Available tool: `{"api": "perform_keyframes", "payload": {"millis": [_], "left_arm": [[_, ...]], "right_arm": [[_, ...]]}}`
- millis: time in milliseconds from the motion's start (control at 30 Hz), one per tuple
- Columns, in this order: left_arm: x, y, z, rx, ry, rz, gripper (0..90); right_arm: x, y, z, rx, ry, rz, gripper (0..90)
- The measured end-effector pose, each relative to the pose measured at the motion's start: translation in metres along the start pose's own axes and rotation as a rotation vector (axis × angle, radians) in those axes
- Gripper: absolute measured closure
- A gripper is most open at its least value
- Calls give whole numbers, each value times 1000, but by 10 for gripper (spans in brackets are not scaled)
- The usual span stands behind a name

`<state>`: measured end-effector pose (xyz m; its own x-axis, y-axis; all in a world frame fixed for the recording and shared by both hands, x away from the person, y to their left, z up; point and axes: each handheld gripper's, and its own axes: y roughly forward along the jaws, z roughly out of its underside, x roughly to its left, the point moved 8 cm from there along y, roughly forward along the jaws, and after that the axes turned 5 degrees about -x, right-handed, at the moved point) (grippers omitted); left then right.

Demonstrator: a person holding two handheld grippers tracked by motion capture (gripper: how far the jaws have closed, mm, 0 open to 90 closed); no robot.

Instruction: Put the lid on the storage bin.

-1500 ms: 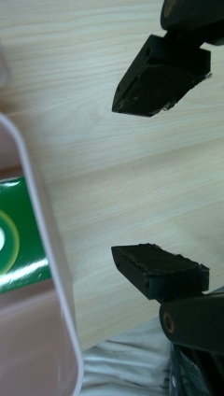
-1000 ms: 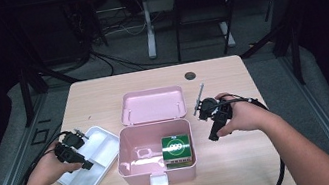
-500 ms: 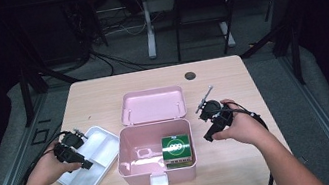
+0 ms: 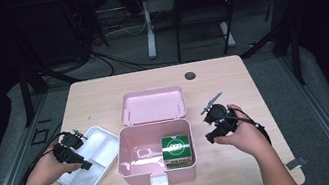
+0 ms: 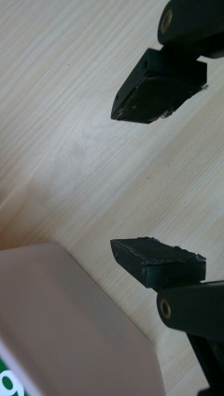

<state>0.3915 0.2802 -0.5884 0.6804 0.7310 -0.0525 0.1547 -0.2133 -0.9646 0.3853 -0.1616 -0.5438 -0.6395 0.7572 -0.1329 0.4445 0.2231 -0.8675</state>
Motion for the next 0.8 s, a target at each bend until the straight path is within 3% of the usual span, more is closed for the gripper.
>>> {"api": "perform_keyframes", "payload": {"millis": [33, 267, 300, 500, 600, 700, 800], "left_arm": [[1, 0, 0, 3, 2, -4, 512], [0, 0, -4, 13, -29, -12, 550], [-1, 1, -5, 9, -33, -14, 558], [-1, -3, -9, 20, -35, -3, 623], [4, -6, -8, 44, -36, -33, 650], [2, -6, -11, 37, -49, 10, 677], [5, -5, -12, 56, -50, 1, 694]], "right_arm": [[1, 2, 1, -12, 10, -27, 311], [-3, 4, 14, 9, 18, -12, 313], [-3, 5, 13, -19, 32, -17, 317], [-5, 1, 16, -39, 26, -15, 318], [-5, -1, 16, -45, 29, -9, 318], [-6, -3, 17, -42, 24, -14, 318], [-5, -1, 16, -60, 26, -15, 318]]}}
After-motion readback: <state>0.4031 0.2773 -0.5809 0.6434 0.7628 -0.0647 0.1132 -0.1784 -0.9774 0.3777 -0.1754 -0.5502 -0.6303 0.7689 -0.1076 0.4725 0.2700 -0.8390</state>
